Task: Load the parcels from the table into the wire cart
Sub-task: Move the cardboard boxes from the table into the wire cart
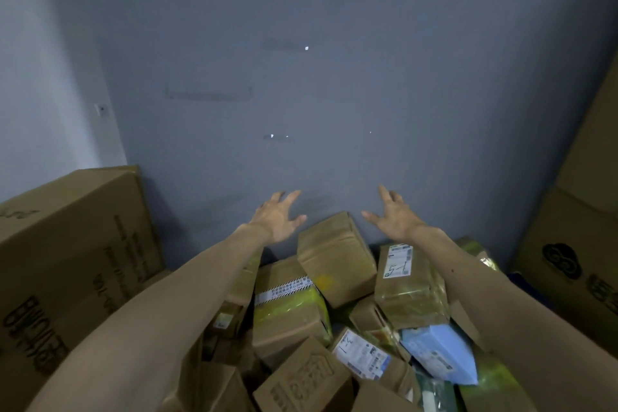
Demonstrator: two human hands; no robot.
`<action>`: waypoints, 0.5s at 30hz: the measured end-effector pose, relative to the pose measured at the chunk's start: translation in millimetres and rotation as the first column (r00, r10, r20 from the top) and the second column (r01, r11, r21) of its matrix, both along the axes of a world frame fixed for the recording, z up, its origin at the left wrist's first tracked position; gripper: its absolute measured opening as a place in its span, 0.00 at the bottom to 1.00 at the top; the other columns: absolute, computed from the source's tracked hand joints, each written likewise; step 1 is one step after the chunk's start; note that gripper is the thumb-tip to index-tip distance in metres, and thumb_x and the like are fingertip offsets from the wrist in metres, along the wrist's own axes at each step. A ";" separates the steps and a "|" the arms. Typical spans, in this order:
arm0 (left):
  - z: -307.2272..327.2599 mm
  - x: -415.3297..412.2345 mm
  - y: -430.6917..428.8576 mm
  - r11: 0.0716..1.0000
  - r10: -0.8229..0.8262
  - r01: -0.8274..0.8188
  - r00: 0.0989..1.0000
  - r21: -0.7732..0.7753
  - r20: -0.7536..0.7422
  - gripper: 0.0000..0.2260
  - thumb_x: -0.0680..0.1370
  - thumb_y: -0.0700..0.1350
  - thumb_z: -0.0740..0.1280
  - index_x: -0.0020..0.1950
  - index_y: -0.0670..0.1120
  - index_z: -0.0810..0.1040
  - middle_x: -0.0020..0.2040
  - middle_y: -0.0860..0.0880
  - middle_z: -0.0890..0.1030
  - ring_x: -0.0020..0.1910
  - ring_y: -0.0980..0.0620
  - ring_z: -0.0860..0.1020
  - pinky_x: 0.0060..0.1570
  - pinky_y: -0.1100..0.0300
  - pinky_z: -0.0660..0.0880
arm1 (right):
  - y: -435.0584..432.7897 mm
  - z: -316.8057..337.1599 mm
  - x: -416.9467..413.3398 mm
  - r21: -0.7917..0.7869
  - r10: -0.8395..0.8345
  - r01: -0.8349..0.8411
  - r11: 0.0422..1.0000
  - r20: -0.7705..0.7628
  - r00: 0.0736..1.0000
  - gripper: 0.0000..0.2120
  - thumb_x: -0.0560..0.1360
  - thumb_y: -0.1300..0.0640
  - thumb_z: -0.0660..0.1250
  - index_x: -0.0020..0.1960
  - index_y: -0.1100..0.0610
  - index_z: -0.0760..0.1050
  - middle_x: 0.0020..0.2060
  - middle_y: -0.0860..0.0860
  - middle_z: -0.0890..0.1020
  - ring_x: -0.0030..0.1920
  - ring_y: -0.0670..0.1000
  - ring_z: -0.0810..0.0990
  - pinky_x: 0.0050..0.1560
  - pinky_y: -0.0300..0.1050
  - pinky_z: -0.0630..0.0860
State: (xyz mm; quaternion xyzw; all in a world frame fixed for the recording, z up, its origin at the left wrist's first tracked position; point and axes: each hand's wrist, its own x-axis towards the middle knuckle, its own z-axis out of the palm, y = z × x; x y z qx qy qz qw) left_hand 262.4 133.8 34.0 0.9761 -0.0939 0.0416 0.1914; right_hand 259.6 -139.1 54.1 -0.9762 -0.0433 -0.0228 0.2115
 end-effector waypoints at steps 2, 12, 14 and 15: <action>-12.3 26.1 6.7 1.000 -0.027 0.026 0.999 -0.014 -0.034 0.31 0.82 0.59 0.59 0.81 0.54 0.50 0.81 0.43 0.51 0.79 0.42 0.53 0.76 0.46 0.56 | 10.3 -7.8 20.5 -0.005 -0.018 0.018 1.000 -0.027 0.999 0.39 0.80 0.38 0.58 0.80 0.51 0.42 0.79 0.59 0.51 0.77 0.62 0.56 0.75 0.60 0.59; -92.0 116.3 9.3 0.993 -0.102 0.084 0.964 -0.082 -0.247 0.31 0.82 0.60 0.59 0.81 0.57 0.50 0.80 0.41 0.51 0.78 0.40 0.55 0.76 0.45 0.57 | 55.5 -69.5 104.1 -0.023 -0.143 0.142 0.990 -0.239 0.960 0.37 0.81 0.41 0.58 0.81 0.55 0.44 0.78 0.61 0.52 0.76 0.63 0.60 0.73 0.55 0.59; -105.3 124.1 4.6 0.990 -0.088 0.051 0.954 -0.134 -0.288 0.31 0.82 0.60 0.59 0.81 0.56 0.49 0.80 0.40 0.50 0.78 0.39 0.55 0.75 0.44 0.58 | 61.3 -78.7 115.8 -0.031 -0.150 0.147 0.989 -0.272 0.951 0.38 0.81 0.40 0.59 0.81 0.55 0.44 0.78 0.61 0.54 0.75 0.63 0.60 0.73 0.55 0.61; -111.8 128.8 3.4 0.984 -0.077 0.022 0.946 -0.175 -0.313 0.32 0.81 0.59 0.60 0.81 0.56 0.49 0.80 0.39 0.51 0.78 0.39 0.56 0.75 0.44 0.58 | 64.7 -82.0 121.8 -0.035 -0.152 0.148 0.988 -0.283 0.947 0.39 0.80 0.39 0.59 0.81 0.55 0.45 0.78 0.61 0.54 0.75 0.63 0.60 0.73 0.55 0.61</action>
